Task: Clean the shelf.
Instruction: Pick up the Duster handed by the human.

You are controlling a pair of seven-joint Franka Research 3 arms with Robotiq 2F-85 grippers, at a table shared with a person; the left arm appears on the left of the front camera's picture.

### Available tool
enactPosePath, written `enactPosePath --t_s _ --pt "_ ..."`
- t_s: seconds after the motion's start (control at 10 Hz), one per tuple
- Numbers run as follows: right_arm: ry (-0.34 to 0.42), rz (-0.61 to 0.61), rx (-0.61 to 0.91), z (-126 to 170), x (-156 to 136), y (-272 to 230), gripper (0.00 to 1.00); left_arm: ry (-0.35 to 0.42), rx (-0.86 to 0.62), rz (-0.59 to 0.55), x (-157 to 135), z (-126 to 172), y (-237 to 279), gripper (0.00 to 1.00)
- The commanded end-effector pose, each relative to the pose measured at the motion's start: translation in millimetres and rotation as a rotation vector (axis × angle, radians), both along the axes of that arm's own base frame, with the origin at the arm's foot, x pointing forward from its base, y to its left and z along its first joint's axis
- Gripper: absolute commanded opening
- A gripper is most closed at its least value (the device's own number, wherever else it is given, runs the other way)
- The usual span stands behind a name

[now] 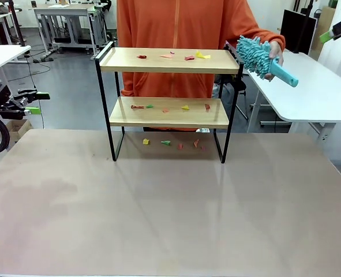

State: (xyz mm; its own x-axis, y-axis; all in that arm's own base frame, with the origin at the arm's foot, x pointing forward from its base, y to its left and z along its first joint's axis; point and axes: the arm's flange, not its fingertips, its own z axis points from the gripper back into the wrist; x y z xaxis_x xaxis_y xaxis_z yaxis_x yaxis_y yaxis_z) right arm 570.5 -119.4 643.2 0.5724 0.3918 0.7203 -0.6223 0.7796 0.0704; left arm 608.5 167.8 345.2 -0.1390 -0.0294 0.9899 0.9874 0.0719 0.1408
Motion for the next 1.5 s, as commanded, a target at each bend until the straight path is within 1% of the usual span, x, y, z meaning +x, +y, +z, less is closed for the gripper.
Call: enactPosePath --t_s 0.0,0.3,0.4,0.5,0.7,0.8,0.9,1.0,1.2,1.4 --pt "-0.024 0.030 -0.003 3.8 0.7 -26.3 1.00 0.003 0.010 -0.008 -2.1 2.4 -2.7 1.00" --pt "-0.024 0.030 -0.003 3.8 0.7 -26.3 1.00 0.003 0.010 -0.008 -2.1 2.4 -2.7 1.00" --pt "-0.006 0.002 -0.012 2.3 -3.0 -25.5 1.00 0.003 0.010 -0.008 -2.1 2.4 -2.7 1.00" --pt "-0.020 -0.073 -0.066 9.9 -18.7 -0.9 1.00 0.003 0.010 -0.008 -2.1 2.4 -2.7 1.00" --pt "0.019 -0.189 -0.070 16.0 -41.9 42.5 1.00 0.003 0.010 -0.008 -2.1 2.4 -2.7 1.00" --pt "0.064 -0.235 -0.052 10.1 -51.6 60.0 1.00 0.003 0.010 -0.008 -2.1 2.4 -2.7 1.00" --pt "0.088 -0.283 -0.036 1.6 -62.4 78.4 1.00 0.003 0.010 -0.008 -2.1 2.4 -2.7 1.00" --pt "0.077 -0.317 -0.039 -6.4 -68.8 94.0 1.00 0.003 0.010 -0.008 -2.1 2.4 -2.7 1.00" --pt "0.043 -0.373 0.004 -20.7 -83.0 124.4 1.00 0.003 0.010 -0.008 -2.1 2.4 -2.7 1.00" --pt "0.046 -0.370 0.013 -32.9 -86.9 145.0 1.00 0.003 0.010 -0.008 -2.1 2.4 -2.7 1.00"
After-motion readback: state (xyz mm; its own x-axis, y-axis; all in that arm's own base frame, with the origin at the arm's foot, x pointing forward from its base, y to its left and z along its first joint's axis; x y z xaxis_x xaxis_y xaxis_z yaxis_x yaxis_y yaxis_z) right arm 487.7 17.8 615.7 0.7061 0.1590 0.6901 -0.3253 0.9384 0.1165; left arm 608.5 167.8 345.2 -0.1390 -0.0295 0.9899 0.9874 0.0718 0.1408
